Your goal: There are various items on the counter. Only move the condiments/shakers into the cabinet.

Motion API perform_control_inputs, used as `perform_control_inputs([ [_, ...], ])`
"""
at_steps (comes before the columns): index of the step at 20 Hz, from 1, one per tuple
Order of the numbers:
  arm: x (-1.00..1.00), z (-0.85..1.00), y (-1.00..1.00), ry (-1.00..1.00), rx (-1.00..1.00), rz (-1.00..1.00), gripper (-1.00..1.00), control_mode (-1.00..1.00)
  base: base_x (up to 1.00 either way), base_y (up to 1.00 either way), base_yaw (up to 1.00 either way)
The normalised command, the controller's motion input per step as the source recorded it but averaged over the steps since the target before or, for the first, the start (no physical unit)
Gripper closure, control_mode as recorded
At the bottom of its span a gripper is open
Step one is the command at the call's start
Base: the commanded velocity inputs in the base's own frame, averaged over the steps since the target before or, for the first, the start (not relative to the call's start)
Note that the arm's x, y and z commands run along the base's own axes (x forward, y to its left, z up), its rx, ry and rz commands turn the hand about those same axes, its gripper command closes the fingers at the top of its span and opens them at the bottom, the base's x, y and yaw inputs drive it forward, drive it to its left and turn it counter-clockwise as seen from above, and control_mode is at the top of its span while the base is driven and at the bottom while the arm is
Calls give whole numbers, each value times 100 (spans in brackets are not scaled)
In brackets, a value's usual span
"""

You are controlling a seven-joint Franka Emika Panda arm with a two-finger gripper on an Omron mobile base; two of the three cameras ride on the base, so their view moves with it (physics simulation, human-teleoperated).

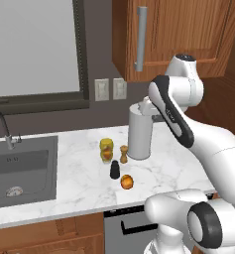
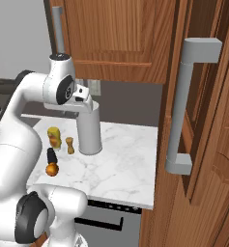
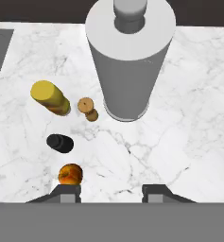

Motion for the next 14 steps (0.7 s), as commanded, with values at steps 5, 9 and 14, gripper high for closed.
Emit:
perform_control_inputs([
  [5, -13, -10, 3, 4, 0, 0, -100, -100, 0, 0, 0],
  [9, -31, -15, 46, 9, -2, 0, -100, -100, 0, 0, 0],
  [14, -33, -12, 63, 9, -4, 0, -100, -100, 0, 0, 0],
])
